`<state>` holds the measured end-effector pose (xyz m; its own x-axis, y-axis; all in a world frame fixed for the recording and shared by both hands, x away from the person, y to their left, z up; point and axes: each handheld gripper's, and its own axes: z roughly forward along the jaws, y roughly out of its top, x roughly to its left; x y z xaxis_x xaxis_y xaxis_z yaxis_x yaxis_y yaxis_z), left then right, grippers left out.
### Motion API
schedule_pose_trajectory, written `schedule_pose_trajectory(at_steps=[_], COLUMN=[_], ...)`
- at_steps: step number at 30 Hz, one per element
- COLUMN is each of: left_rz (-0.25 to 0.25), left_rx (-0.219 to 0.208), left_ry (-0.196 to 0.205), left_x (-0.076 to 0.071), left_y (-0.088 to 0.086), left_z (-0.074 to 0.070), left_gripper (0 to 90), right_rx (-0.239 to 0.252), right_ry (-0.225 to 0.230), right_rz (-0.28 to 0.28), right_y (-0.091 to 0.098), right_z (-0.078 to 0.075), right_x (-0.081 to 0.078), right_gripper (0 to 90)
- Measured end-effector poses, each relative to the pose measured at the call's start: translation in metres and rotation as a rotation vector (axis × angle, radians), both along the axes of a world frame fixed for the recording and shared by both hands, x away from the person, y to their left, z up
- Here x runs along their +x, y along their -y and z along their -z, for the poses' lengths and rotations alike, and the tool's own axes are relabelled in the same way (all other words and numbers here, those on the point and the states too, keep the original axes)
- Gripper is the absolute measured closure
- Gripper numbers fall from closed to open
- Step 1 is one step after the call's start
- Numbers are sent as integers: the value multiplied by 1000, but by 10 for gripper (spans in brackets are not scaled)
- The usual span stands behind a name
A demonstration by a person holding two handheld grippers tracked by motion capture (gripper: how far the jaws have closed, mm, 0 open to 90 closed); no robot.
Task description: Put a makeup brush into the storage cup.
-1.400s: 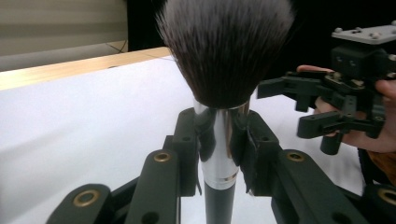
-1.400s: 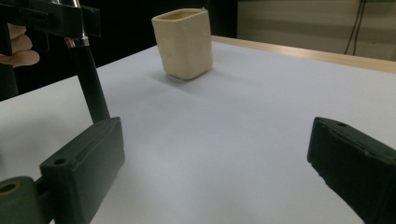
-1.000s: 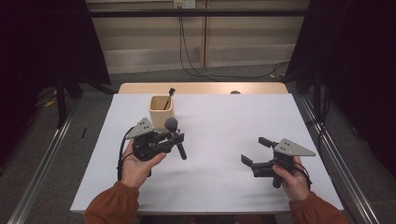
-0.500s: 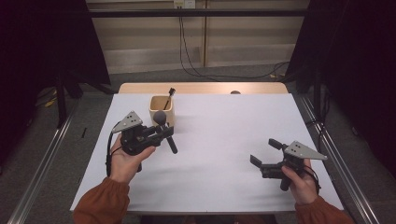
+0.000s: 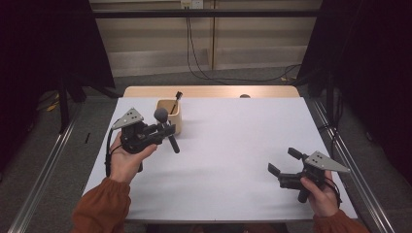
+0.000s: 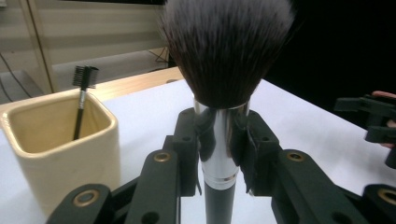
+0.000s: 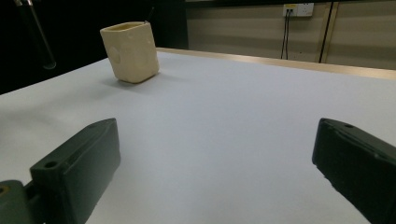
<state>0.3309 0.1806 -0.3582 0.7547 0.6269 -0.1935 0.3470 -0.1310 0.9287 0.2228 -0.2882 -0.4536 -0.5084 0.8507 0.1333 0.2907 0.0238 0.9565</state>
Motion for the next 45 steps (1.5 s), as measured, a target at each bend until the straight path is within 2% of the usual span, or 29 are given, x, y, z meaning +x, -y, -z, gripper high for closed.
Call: schedule_pose_trajectory(at_steps=[10, 13, 18, 21, 23, 25, 27, 33, 37, 39, 45], left_rz=[-43, -68, -90, -98, -110, -116, -115, -147, -173, -178, -194], left_rx=[19, 20, 12, 4, 22, 22, 41, 37, 12, 24, 18], left_ry=[17, 32, 15, 23, 32, 38, 63, 66, 66, 79, 95], left_x=[23, 31, 43, 49, 55, 58, 62, 74, 79, 81, 90], left_y=[-4, -3, -3, -4, -5, -5, -4, -5, -7, -6, -5], left_z=[-19, -17, -12, -16, -20, -23, -24, -23, -22, -22, -24], left_gripper=[707, 707, 707, 707, 707, 707, 706, 707, 707, 707, 707], right_rx=[-15, -12, -5, -2, 0, 2, 2, 1, 3, 5, 5], right_ry=[15, 14, 13, 8, 9, 6, 6, 10, 9, 9, 7], right_rz=[1, -1, -12, -12, -13, -12, -9, -17, -14, -17, -20], right_y=[-1, -2, -3, -2, -2, -2, -2, -3, -2, -2, -2], right_z=[1, 1, 1, 2, 1, 2, 2, 1, 2, 2, 2], right_x=[0, 0, 1, 1, 0, 0, 0, 0, 0, 0, 1], right_gripper=[0, 0, 0, 0, 0, 0, 0, 0, 0, 0, 0])
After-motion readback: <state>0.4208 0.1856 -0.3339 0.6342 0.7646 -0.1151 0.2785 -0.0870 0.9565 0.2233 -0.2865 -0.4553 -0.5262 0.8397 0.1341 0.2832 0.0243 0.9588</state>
